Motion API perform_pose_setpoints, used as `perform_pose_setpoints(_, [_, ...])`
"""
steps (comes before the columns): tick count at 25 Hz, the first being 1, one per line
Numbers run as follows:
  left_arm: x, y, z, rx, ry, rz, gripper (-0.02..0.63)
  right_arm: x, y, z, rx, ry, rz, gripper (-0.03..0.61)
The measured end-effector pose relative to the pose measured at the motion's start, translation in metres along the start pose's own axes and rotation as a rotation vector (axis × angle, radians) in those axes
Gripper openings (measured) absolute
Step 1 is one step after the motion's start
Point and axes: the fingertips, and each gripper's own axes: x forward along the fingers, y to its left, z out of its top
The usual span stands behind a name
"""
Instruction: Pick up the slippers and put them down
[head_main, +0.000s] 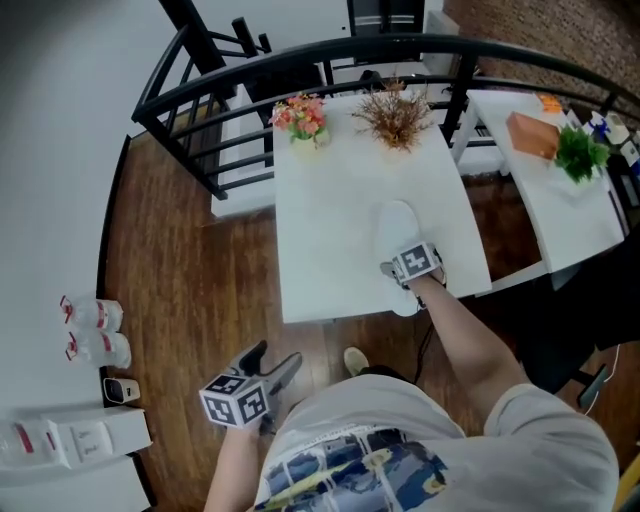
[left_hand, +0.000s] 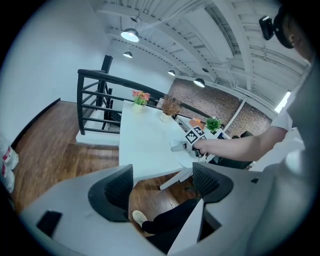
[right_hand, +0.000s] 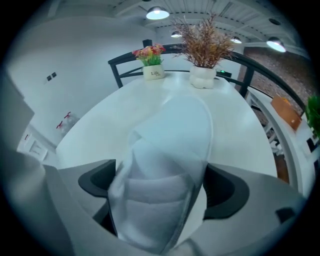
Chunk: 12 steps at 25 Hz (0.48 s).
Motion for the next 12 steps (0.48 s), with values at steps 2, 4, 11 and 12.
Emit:
perform_pose_setpoints(2, [0.002, -0.001, 0.005, 0.006, -0.002, -0.008, 0.374, -0.006, -0.009, -0.008, -0.049, 0.025, -0.013, 0.539])
perform_pose_setpoints(4, [0.002, -0.002, 0.007, 0.018, 0.002, -0.015, 0.374, -0.008, -0.015, -0.008, -0.067, 0.02, -0.025, 0.53])
perform_pose_setpoints(11, [-0.008, -0.013, -0.005, 0.036, 0.006, -0.029, 0.374, -0.022, -0.019, -0.007, -0.061, -0.046, -0.052, 0.48])
perform_pose_setpoints(12, [-0.01, -0.015, -0.009, 0.036, 0.008, -0.032, 0.374, -0.023, -0.022, -0.009, -0.063, -0.055, -0.057, 0.481])
